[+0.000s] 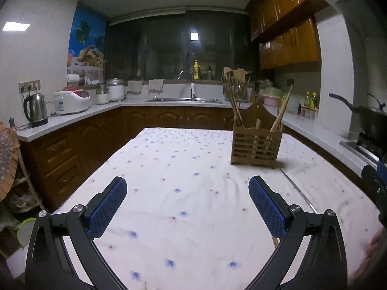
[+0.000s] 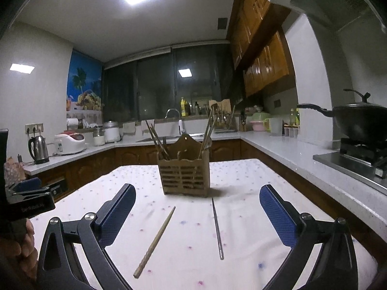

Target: Organize utensils

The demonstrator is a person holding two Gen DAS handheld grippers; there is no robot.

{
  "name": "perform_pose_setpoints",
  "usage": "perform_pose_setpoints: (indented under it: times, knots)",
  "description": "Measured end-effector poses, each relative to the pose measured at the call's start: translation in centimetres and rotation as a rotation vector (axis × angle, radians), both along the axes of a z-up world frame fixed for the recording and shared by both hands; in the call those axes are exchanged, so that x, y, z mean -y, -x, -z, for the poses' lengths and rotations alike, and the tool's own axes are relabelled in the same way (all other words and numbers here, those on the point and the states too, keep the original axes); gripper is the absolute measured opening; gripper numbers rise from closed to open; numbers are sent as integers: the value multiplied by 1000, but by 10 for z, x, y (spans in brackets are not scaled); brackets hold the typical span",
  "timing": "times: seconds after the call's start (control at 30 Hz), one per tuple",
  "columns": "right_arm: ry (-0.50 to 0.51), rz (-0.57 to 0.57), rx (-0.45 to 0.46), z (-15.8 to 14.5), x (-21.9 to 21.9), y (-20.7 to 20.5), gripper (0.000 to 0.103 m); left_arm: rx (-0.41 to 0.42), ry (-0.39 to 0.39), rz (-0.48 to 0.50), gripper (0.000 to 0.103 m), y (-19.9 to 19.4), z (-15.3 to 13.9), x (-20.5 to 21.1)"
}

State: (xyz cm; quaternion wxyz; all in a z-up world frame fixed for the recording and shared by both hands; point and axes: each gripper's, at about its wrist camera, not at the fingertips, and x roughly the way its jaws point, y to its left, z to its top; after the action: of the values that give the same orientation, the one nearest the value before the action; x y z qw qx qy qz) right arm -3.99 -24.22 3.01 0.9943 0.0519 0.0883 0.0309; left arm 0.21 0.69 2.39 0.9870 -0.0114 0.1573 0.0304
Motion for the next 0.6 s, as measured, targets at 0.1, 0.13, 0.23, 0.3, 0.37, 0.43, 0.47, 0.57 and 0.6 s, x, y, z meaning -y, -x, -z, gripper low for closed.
perform_pose_setpoints:
  times: [0.1, 0.13, 0.23, 0.3, 0.37, 0.43, 0.47, 0.57, 0.6]
  knots:
    - [-1, 6, -30, 7, 0, -2, 103, -20, -13, -4, 103, -1, 6, 3]
    - [2, 6, -39, 9, -1, -3, 103, -27, -16, -7, 103, -1, 9, 4]
    - [7, 9, -53, 14, -1, -3, 103, -37, -20, -9, 103, -1, 15, 5]
    - [8, 9, -52, 15, -1, -1, 103, -36, -27, -11, 103, 0, 16, 7]
    - [8, 9, -53, 15, -1, -2, 103, -37, -32, -10, 103, 0, 18, 8]
    - [5, 7, -53, 18, -2, 1, 103, -38, -35, -6, 103, 0, 19, 9]
    - [4, 6, -54, 19, -1, 1, 103, -39, -36, -5, 103, 0, 20, 10]
    - [3, 5, -58, 23, 1, 2, 103, -38, -41, -1, 103, 1, 21, 11]
    - [1, 5, -58, 24, 1, 3, 103, -38, -42, 0, 103, 1, 22, 11]
